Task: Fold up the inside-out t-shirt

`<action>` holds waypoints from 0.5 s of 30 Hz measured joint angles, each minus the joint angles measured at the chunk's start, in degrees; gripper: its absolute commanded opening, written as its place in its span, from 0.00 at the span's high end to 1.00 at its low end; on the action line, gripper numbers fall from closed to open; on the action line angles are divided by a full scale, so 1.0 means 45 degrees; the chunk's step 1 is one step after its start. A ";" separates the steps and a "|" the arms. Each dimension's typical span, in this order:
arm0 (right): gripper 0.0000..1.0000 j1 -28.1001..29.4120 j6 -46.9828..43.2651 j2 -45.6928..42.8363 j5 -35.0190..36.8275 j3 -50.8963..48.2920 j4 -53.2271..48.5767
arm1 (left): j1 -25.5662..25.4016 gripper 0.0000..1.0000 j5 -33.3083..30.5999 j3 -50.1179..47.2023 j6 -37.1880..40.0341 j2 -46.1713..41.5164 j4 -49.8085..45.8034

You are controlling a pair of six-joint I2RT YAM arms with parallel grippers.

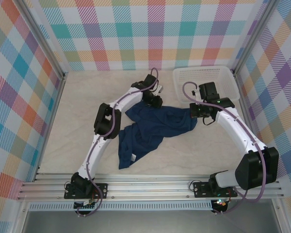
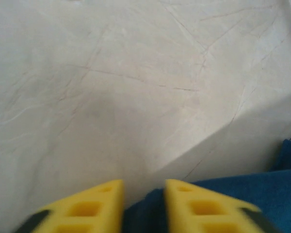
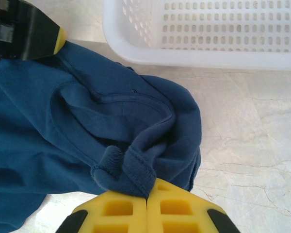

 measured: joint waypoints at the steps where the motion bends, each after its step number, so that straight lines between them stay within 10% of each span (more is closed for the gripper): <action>1: 1.00 0.0000 0.0000 0.0000 -0.0063 0.0000 0.0053 | 0.0000 0.99 0.0005 0.0413 0.0044 0.0248 -0.0219; 7: 1.00 0.0000 -0.0005 -0.0087 -0.0272 0.0287 0.0457 | 0.0136 1.00 -0.0131 0.1749 0.0282 0.0384 -0.0826; 15: 1.00 0.0000 -0.0010 -0.1093 -0.0670 0.0622 0.1491 | 0.0899 1.00 -0.0588 -0.2895 -0.0131 -0.3954 0.1078</action>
